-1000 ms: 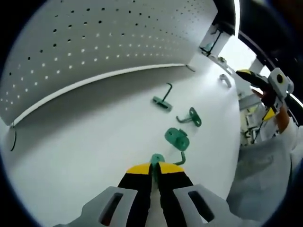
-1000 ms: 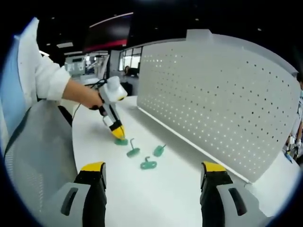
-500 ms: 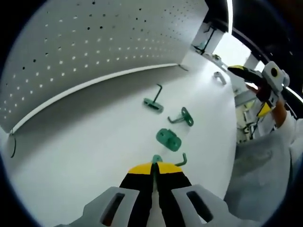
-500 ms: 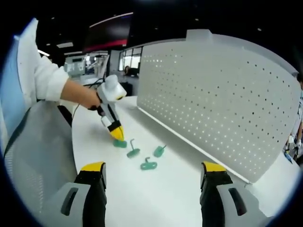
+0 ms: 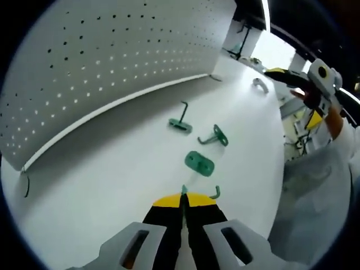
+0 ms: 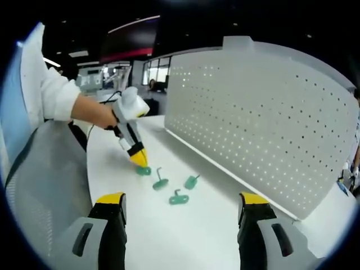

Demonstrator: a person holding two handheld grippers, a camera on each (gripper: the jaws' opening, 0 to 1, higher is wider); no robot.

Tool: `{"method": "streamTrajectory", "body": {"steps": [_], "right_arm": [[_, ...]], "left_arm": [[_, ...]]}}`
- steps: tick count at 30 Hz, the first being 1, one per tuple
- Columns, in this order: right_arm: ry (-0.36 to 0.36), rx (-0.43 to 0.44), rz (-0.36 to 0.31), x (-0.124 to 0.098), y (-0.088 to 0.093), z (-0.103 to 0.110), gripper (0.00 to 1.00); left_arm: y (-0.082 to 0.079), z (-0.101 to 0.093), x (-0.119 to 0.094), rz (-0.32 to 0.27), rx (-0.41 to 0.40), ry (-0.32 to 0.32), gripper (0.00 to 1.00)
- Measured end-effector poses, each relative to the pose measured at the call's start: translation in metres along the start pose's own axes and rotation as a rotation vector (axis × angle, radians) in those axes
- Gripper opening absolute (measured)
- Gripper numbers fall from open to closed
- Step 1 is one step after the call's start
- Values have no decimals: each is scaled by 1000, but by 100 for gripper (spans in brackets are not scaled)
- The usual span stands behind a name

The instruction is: Insert the hook assembly into the mounting plate slot until the hook locks in place.

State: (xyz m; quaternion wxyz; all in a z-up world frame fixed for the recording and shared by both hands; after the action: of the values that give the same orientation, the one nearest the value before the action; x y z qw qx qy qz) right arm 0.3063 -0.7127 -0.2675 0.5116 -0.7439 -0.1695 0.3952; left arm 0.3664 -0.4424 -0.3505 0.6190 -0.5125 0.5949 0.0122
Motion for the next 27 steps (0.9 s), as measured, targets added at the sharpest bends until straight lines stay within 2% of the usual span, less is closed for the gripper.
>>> {"method": "streamTrajectory", "body": {"steps": [12,15,19,21,23,24,27], "right_arm": [[-13,0,-28,4,-10,3,81],[-16,-7,-26,5,-12,4,81],[-22,-15,-27,6,-14,7,81],[-26,-15,-26,6,-14,7,81],[-27,-15,-22,6,-13,8,81],[-28,-15,-20,7,-12,9,81],[-31,-13,-21,8,-11,10,80]], "left_arm": [[-6,2,-12,-92,-3,-24,1],[-4,5,-11,-98,-8,-28,1],[1,8,-9,-71,-21,-44,1],[0,7,-10,-66,-23,-41,1],[-1,5,-9,-37,-21,-38,1],[-1,4,-9,-15,-12,-39,1],[0,3,-6,47,86,-63,1]]}}
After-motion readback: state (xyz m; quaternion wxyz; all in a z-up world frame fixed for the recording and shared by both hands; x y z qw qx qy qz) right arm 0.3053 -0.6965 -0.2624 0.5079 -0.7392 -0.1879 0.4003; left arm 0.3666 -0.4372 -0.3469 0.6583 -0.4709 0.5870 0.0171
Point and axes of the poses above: the point that each gripper's makers call its tool centre point, and the gripper's own axes: x roughly forward along the fingers, z roughly to its left, y roughly out of its underside, the point moved 8 cm from there along -x, roughly backward along the fingers, and after that the axes turned 2 degrees about y, right-handed, at the moved point
